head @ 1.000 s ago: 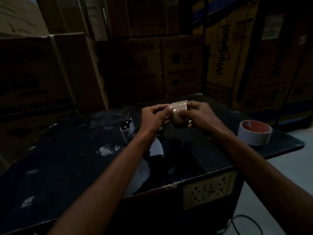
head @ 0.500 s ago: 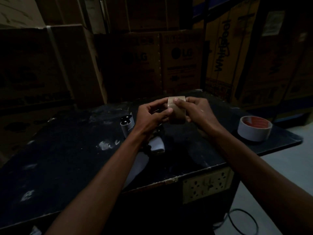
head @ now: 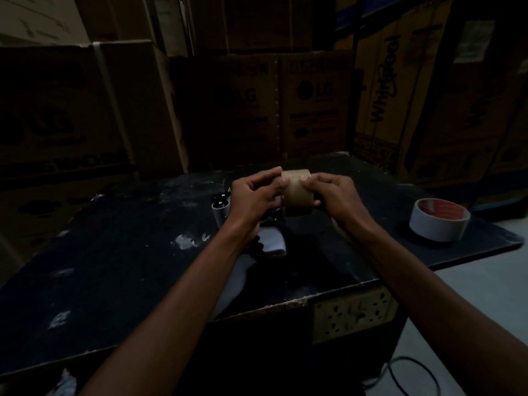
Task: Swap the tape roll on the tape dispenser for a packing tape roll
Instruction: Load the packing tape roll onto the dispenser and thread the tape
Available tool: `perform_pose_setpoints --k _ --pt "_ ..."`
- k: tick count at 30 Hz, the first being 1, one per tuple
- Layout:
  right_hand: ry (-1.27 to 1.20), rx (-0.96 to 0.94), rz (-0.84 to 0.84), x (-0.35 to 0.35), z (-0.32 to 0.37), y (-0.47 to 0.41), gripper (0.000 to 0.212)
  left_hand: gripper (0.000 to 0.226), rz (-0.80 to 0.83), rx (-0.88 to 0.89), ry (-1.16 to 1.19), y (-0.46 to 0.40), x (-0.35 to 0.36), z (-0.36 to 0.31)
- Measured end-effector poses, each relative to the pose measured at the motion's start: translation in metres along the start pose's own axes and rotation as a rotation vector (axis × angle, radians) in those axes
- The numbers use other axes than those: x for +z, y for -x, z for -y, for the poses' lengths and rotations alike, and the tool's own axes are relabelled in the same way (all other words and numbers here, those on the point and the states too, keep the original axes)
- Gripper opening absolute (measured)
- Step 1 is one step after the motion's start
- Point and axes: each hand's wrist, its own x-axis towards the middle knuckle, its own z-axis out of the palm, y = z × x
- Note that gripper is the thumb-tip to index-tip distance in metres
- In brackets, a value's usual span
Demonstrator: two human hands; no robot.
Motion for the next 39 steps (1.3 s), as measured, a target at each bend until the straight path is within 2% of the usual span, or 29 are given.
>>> perform_pose_setpoints --k 5,12,16,22,25,27,30,35,39 --pt "-0.039 0.029 -0.109 0.001 0.002 0.001 0.029 0.05 0.161 0.026 -0.032 0.003 -0.004 -0.003" --pt "0.002 -0.005 0.076 0.0 0.011 0.007 0.014 0.032 -0.016 0.032 0.037 0.009 0.001 -0.012" --pt "0.074 -0.056 0.141 -0.001 0.007 0.009 0.022 0.018 -0.07 0.018 0.057 0.01 0.002 -0.012" --pt "-0.012 -0.085 -0.014 0.003 0.008 0.007 0.018 0.034 0.04 -0.026 0.045 0.013 0.0 -0.012" --pt "-0.099 -0.014 0.001 0.003 0.01 0.007 0.016 0.038 0.141 0.002 0.065 0.013 -0.003 -0.011" --pt "-0.109 -0.003 0.033 0.005 0.011 0.007 0.018 0.041 0.15 0.025 0.075 0.013 -0.005 -0.011" --pt "-0.082 -0.025 0.139 0.002 0.012 0.007 0.016 0.039 0.071 0.03 0.095 0.014 -0.004 -0.011" --pt "0.107 -0.09 0.293 -0.007 0.011 0.007 0.042 0.029 -0.068 -0.02 0.14 0.013 -0.006 -0.012" --pt "0.078 -0.1 0.251 -0.006 0.01 0.007 0.03 0.028 -0.116 -0.03 0.096 0.012 -0.006 -0.01"
